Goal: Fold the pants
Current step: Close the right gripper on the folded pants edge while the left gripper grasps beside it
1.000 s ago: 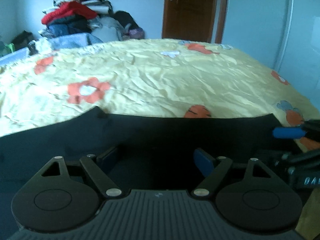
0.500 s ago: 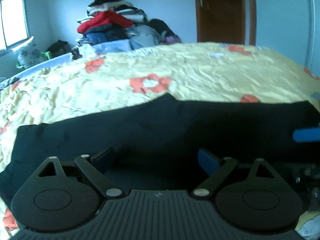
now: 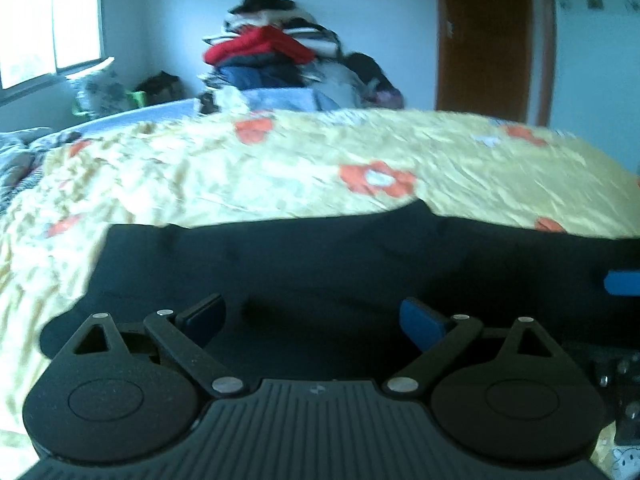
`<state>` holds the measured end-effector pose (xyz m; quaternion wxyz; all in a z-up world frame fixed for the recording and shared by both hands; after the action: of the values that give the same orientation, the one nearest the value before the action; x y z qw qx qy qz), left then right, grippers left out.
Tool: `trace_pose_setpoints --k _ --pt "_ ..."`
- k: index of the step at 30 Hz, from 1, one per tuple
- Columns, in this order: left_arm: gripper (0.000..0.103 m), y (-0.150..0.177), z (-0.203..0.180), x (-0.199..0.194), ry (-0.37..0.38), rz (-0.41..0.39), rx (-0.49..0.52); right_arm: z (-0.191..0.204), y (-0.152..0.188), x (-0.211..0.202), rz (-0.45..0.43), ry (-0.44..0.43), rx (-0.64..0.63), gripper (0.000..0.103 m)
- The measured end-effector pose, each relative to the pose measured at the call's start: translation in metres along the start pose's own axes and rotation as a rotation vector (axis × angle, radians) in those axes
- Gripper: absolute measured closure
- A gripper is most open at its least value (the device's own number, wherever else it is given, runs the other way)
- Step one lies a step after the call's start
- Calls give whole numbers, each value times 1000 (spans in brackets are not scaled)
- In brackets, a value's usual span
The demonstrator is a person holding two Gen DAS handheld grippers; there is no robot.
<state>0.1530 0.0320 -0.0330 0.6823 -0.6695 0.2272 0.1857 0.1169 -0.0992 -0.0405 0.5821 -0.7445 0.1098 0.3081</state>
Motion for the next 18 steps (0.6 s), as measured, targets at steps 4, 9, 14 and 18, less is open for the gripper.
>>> trace_pose_setpoints --k 4,9,14,18 --pt "7 3 35 -12 -57 -7 -61 20 -6 3 -2 -40 -25 25" --pt "8 8 86 -25 -142 -20 -156 45 -14 4 -12 -93 -35 25" --pt "7 -2 140 -28 -165 -39 -303 75 -29 5 -37 -126 -99 25" --pt "15 14 153 -8 -165 81 -285 101 -41 7 -55 -166 -137 25"
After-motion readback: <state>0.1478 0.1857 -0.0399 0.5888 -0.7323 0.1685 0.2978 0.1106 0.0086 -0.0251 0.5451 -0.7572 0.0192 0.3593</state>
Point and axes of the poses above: each gripper's, at about its wrist camera, not at the fingertips, and x roughly the way its jaws point, z to its left, y to its underside, the point moved 7 cm from there along x, roughly the way its jaws point, and after that the axes turned 8 degrees about y, right-handed, at the moved point
